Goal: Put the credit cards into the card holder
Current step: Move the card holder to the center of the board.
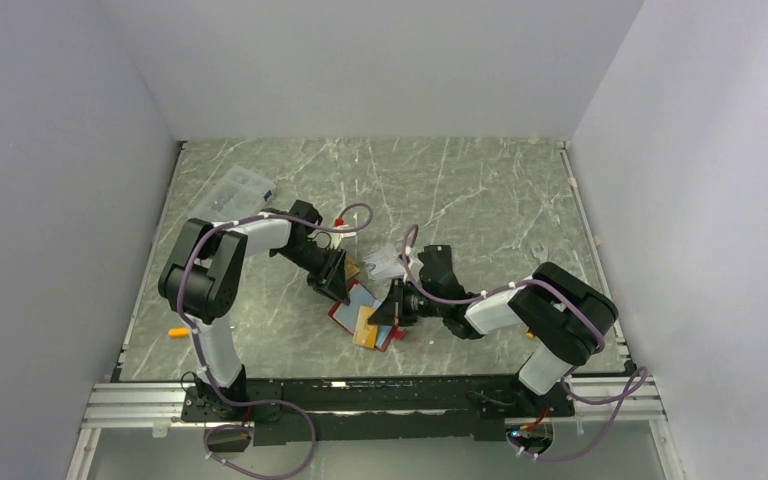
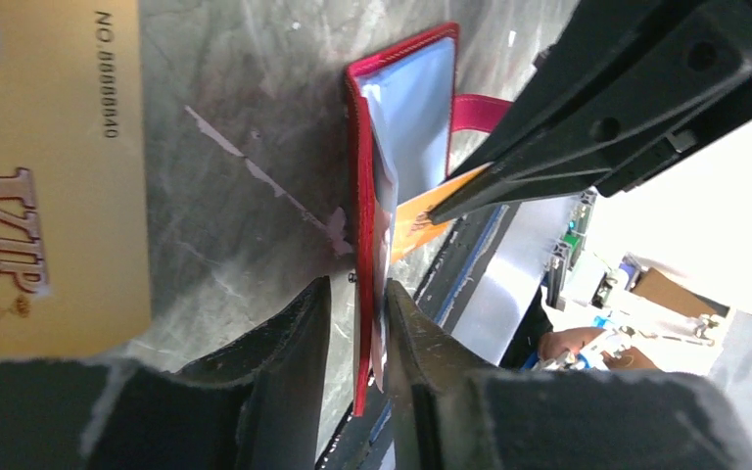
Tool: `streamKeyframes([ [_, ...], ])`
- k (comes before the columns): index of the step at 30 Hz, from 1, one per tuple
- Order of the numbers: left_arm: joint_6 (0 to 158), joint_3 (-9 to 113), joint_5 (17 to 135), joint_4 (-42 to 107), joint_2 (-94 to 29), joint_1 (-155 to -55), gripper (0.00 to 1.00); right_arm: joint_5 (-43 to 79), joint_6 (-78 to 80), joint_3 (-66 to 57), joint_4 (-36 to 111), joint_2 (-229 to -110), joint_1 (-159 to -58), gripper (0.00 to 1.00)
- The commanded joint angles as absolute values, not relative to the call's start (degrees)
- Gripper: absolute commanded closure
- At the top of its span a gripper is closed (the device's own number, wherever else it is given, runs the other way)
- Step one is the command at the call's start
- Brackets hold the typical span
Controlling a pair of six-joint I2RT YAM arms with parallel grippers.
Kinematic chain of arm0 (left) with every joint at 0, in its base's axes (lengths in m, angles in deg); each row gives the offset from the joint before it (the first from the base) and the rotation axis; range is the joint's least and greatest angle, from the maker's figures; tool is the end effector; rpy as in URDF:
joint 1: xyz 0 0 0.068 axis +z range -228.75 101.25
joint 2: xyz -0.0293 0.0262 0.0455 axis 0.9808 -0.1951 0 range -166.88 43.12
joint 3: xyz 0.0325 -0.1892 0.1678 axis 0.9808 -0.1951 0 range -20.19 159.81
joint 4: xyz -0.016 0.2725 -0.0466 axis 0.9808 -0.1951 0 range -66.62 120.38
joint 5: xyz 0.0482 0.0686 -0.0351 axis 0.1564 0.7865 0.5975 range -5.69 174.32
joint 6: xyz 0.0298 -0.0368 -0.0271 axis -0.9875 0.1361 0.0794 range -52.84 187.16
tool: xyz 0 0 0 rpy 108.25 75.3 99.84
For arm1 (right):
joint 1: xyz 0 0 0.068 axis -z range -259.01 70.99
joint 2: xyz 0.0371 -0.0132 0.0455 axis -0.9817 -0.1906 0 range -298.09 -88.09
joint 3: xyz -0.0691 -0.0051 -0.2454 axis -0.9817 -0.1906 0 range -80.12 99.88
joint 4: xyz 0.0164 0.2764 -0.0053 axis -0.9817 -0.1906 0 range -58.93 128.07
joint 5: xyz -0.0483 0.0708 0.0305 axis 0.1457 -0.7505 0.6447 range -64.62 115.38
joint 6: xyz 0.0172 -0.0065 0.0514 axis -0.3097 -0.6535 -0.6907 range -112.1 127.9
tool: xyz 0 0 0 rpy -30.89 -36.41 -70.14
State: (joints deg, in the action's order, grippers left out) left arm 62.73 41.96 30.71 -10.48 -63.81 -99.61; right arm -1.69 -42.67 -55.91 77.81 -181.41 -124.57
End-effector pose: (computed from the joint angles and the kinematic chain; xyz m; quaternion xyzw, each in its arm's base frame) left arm 0.2947 -0.1438 0.1114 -0.2120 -0.8665 0.4509 0.0308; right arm 0.1817 0.2090 0.0834 -0.0813 0.8436 0.5001 0.1777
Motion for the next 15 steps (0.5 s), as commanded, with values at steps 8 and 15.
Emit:
streamKeyframes([
  [8, 64.19, 41.49, 35.49, -7.42, -62.77, -100.84, 0.84, -3.71, -43.42, -59.84, 84.22, -180.84, -123.57, 1.0],
  [15, 63.22, 40.59, 35.62, -7.16, -63.65, -100.98, 0.89, -7.12, -46.0, -61.75, 90.66, -184.19, -121.61, 1.0],
])
